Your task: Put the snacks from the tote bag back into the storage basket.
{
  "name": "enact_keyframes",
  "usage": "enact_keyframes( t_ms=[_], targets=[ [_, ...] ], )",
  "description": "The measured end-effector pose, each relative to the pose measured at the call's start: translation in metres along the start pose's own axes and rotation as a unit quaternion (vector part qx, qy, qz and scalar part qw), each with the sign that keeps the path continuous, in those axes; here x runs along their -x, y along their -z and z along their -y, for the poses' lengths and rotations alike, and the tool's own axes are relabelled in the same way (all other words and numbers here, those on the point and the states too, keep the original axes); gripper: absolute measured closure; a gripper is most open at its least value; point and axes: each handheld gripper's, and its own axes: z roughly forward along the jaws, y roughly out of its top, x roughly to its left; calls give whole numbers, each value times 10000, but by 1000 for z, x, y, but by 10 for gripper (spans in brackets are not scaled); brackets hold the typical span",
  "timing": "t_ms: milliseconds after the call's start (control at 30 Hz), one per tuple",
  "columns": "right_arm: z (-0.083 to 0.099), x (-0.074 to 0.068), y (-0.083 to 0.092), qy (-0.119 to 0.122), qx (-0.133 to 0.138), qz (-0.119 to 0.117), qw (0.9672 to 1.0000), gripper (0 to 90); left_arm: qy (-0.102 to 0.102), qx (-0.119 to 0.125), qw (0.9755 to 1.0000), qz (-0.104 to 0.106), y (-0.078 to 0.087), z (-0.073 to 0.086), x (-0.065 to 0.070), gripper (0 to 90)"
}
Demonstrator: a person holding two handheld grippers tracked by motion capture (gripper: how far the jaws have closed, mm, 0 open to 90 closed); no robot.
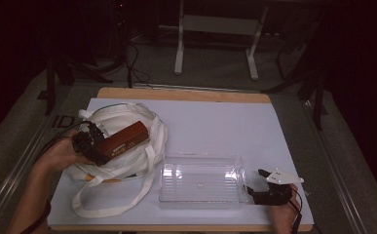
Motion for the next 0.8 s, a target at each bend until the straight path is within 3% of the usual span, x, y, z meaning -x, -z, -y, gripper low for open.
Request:
enact_keyframes(
  t_ms=[400, 567, 800],
  targets=[
    [0, 0, 0, 10, -7, 3, 10000, 145, -96, 262, 9996, -90, 24, 6, 1, 437],
    [0, 0, 0, 11, -17, 3, 10000, 145, -352, 384, 9985, -189, 37, 2, 11, 437],
    [0, 0, 0, 4, -20, 3, 10000, 145, -481, 583, 9967, -289, 48, -3, 17, 436]
  ],
)
